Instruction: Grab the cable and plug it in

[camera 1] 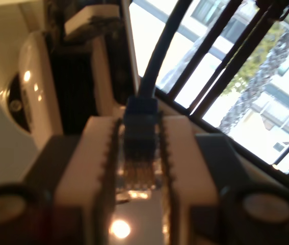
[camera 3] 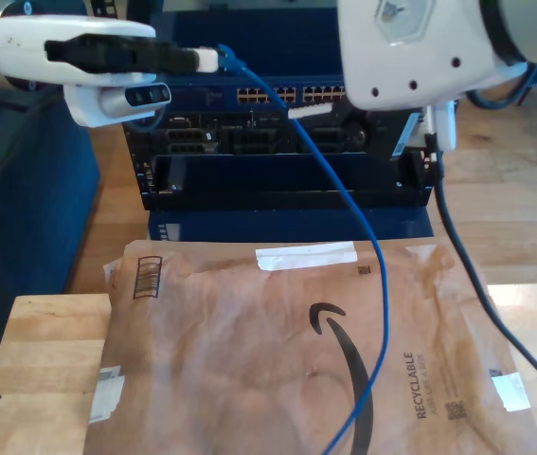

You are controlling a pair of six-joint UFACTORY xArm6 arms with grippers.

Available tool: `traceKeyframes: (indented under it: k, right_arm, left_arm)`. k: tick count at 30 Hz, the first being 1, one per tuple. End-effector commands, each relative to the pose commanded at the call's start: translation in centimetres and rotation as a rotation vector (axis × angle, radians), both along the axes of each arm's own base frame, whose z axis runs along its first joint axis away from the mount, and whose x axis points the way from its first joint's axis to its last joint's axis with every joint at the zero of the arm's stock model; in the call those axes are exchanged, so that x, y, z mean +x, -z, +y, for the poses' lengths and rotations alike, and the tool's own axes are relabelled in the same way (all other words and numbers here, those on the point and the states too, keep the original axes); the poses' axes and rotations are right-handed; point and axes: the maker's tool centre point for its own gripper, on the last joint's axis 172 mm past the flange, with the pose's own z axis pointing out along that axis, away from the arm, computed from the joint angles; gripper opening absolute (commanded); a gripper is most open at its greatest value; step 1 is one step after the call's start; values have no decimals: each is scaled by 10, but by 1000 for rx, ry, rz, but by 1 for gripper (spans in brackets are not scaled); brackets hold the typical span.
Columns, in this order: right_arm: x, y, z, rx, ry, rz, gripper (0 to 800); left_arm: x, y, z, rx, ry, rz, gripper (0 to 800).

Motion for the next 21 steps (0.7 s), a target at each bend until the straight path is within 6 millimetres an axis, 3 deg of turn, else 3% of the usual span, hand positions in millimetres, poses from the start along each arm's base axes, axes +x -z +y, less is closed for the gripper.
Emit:
traceKeyframes:
  k: [10, 16, 21]
  right_arm:
    - [-6, 0, 32, 63, -18, -101, 794]
    - [-5, 5, 32, 82, 1, -132, 794]
    - [-5, 3, 35, 91, 1, -144, 773]
  left_arm:
    - [-3, 8, 0, -12, 11, 53, 2]
    - [-8, -7, 3, -90, 30, 80, 2]
    - [-12, -9, 4, -100, 46, 81, 3]
